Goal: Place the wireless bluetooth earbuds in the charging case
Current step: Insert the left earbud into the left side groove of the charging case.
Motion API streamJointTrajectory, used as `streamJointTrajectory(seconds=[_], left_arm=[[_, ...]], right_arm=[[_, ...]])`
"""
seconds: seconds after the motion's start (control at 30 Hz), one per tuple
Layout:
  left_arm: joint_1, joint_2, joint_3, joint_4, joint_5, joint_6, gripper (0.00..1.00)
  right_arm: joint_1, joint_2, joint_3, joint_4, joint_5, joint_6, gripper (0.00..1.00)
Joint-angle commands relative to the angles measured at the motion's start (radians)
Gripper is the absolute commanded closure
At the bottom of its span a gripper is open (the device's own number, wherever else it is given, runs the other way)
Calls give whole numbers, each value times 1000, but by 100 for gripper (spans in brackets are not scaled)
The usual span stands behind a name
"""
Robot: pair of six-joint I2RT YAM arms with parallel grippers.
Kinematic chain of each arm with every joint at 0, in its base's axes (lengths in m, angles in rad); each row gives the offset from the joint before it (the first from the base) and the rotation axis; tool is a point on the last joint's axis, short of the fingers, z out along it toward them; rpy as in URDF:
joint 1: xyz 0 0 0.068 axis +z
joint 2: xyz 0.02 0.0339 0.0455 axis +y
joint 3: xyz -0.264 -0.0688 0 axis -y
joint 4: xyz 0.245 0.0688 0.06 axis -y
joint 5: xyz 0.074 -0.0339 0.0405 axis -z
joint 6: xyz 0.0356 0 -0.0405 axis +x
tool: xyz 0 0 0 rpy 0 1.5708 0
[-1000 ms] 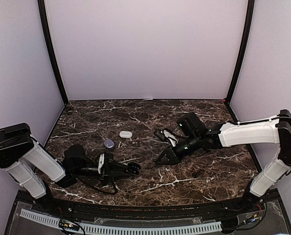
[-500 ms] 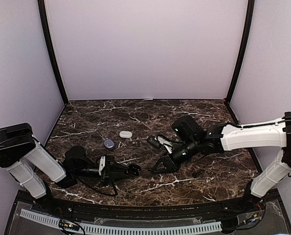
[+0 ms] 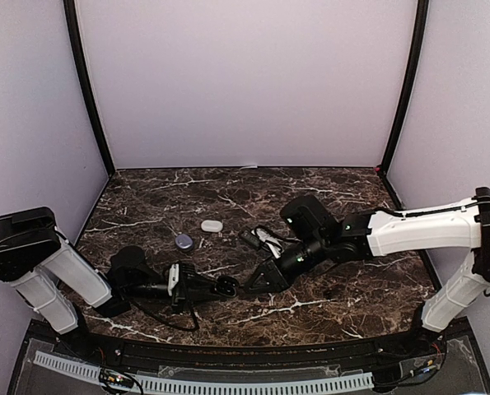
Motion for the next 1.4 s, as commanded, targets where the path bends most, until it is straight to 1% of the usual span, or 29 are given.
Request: streamJointTrajectory(seconds=[0.0,0.23,0.47,0.63,0.73,0.83,1.0,1.2,1.37], left_arm=[[-14,10,15,2,-27,20,88],[-41,8,14,-4,-29,41,88],[-52,16,8,17,5,61,88],[-56,24,-14,83,85,66,88],[-58,36,-35,162,122,61,88],[-60,51,-54,225,145,63,88],[-63,73,-72,297,139,78,88],[-66,83,-68,284,127,100,89],[-84,78,-54,216,79,152,90]], right_arm=[[22,1,9,79,7,76,89],[38,-22,26,19,47,29,90],[27,-72,22,-42,151,-17,91],[-7,-140,-6,-55,194,-50,91],[-26,-188,-29,-53,214,-70,91],[-32,-225,-57,-42,216,-93,91],[-32,-243,-86,-28,196,-117,91],[-32,-235,-105,-9,159,-138,91],[-32,-225,-111,-4,140,-144,91]])
